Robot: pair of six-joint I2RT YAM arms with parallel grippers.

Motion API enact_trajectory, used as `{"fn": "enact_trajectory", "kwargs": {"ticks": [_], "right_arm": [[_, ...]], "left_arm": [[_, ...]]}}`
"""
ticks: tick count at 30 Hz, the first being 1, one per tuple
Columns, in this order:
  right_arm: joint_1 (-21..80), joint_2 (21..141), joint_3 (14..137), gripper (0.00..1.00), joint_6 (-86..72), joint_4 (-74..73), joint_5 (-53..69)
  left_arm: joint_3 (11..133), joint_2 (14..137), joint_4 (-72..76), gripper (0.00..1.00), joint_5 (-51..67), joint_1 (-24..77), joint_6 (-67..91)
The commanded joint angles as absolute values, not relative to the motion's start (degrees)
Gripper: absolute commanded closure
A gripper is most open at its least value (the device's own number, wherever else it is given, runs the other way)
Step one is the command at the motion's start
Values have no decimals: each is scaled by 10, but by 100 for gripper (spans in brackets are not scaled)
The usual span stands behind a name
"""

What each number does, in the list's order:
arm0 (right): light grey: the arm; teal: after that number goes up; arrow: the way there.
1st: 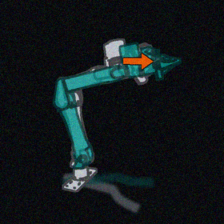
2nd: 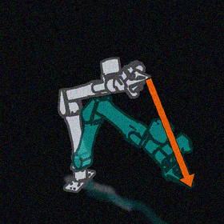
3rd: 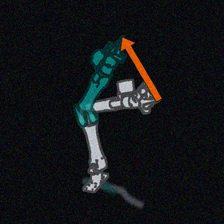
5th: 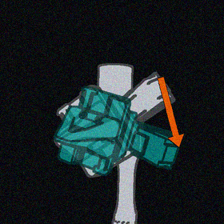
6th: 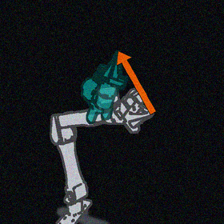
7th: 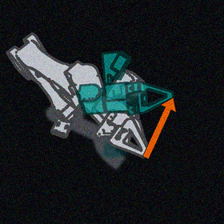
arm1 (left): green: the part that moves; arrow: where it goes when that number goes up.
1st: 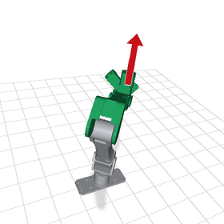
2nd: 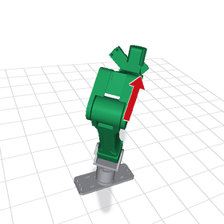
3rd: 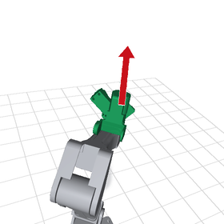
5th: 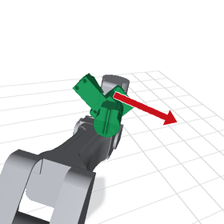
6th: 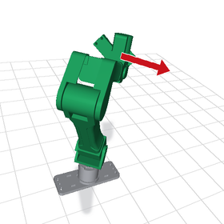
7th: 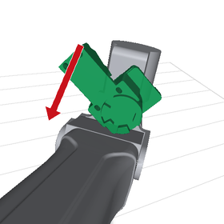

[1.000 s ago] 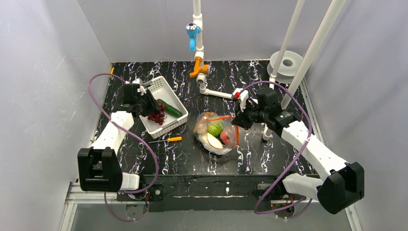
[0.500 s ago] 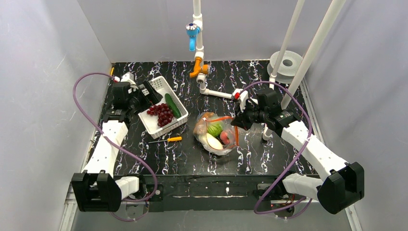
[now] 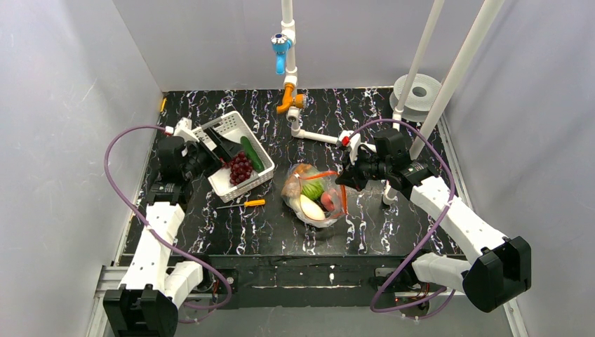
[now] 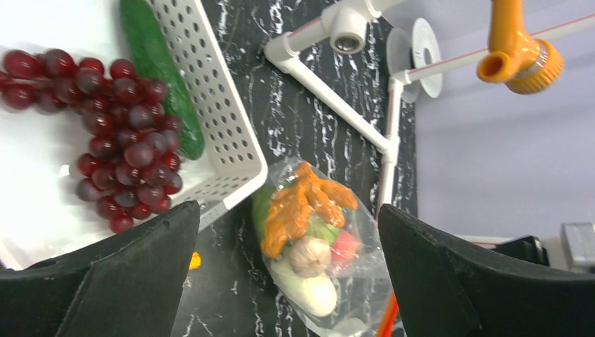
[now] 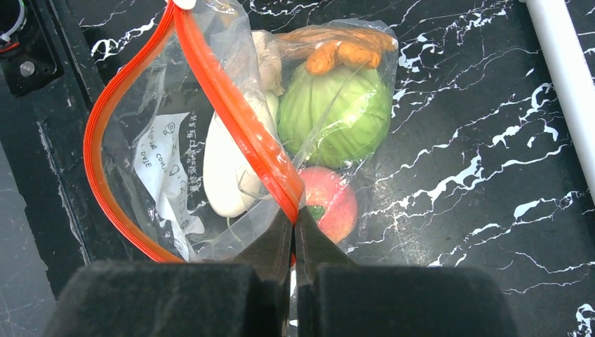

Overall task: Open the zip-top bag and remove the fake food
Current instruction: Pick up the fake vegetable from the zipper food storage bag.

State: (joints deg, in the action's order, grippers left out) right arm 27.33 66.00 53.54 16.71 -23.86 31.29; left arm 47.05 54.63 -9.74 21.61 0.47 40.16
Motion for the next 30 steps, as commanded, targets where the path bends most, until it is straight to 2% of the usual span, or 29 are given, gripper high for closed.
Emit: {"fn": "enact_trajectory", "kwargs": {"ticks": [1,11,30], "right_arm": [[268,651,538,99,174,-242,334],[267,651,537,99,178,-244,344],[269,663,530,99,180,-244,413]], "left_arm": [[443,515,-63,2,288,1,458],[396,488,-33,2,380,13,557],[409,421,-43,2,225,313,589]]}}
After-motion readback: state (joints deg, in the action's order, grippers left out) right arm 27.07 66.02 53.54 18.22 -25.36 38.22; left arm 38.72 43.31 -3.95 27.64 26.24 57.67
